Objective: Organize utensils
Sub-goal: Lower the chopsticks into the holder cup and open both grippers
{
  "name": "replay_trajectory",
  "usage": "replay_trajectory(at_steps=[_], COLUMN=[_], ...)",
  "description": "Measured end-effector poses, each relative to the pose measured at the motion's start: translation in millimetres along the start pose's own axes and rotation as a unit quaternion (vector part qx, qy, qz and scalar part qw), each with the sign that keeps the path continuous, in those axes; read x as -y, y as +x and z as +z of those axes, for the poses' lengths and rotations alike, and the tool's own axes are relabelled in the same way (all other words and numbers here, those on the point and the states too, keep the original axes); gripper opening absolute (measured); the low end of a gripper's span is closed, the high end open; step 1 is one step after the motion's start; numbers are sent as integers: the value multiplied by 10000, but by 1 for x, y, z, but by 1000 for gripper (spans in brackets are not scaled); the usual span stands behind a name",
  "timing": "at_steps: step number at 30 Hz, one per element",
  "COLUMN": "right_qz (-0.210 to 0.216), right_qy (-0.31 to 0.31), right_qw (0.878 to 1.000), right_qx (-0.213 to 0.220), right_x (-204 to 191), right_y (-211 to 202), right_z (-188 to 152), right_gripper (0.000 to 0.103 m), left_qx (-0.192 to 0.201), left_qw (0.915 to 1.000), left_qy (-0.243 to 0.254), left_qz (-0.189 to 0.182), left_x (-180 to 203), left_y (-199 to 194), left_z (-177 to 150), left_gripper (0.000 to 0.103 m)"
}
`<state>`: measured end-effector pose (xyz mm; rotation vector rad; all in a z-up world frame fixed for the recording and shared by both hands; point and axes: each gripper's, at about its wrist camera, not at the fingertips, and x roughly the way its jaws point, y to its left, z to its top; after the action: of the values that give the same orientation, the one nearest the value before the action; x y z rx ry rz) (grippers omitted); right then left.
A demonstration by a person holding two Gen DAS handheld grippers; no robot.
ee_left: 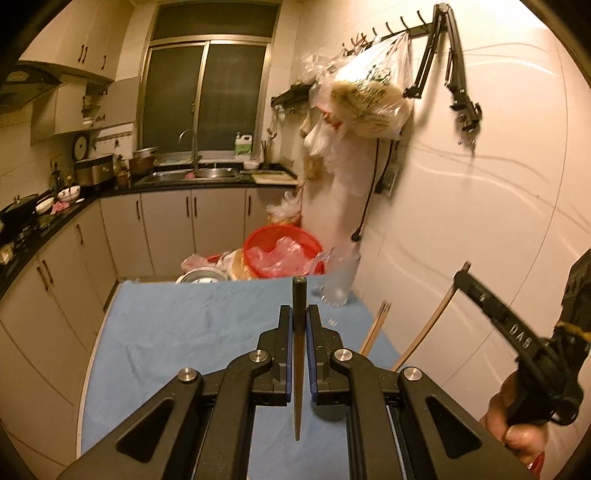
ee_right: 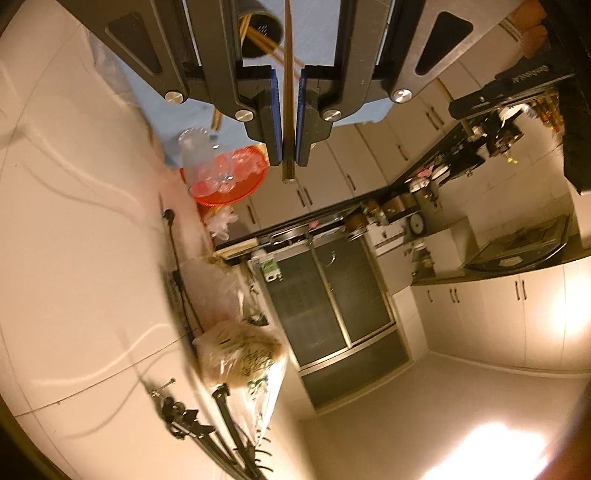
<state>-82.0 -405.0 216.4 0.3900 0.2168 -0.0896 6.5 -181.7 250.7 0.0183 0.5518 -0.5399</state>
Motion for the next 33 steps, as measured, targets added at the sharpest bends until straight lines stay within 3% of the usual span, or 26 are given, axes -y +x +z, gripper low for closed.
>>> replay_trajectory(at_steps=[11,21,33], right_qz=[-222,-400,-453], right_qy=[-31,-2,126], right_qw=[9996,9986,9942], right_qx=[169,-347,-965], right_x=[21,43,58], right_y=[22,62,95], right_z=[24,-9,-45], right_gripper=[8,8,8], left_qx=[85,-383,-889], left_qw=[9993,9979,9945], left_qy=[-80,-303,-456], left_qz=[-365,-419,-305], left_x=[26,25,14], left_y=[35,103,139], left_z=[26,1,-26], left_gripper=[7,7,7])
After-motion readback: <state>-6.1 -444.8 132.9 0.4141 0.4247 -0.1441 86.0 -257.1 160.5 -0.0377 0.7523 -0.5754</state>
